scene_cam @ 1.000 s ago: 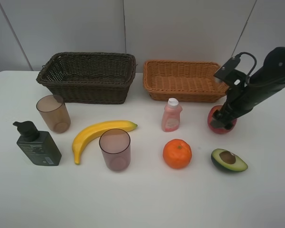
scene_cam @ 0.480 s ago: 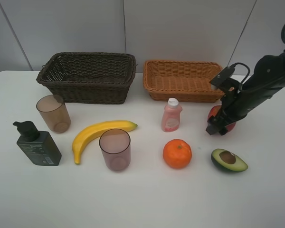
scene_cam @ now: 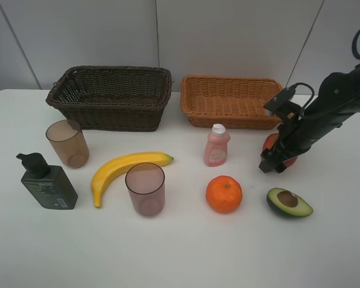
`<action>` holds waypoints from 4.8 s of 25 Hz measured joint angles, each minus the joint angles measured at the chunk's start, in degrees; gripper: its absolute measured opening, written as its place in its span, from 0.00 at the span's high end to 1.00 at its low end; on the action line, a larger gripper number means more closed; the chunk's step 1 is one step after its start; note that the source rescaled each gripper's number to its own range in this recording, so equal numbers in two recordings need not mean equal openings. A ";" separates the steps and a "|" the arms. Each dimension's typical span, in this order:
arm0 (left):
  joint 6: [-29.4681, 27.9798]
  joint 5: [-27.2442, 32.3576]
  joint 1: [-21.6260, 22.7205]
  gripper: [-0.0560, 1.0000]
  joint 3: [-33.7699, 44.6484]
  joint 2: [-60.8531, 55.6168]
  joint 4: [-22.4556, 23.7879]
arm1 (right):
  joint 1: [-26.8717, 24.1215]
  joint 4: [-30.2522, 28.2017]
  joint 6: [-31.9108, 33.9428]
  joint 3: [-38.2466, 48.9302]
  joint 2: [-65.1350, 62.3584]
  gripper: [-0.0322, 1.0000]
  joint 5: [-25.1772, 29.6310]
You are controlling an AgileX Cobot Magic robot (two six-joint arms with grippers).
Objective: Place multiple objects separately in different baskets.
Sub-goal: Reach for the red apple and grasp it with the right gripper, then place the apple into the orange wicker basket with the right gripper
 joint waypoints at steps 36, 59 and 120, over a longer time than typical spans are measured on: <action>0.00 0.00 0.00 0.00 0.00 0.00 0.00 | 0.00 0.10 0.05 -0.22 -0.06 0.29 2.83; 0.00 0.00 0.00 0.00 0.00 0.00 0.00 | 0.00 1.28 0.22 -28.21 -0.08 0.29 42.48; 0.00 0.00 0.00 0.00 0.00 0.00 0.00 | -3.33 6.21 0.22 -49.35 19.57 0.27 18.42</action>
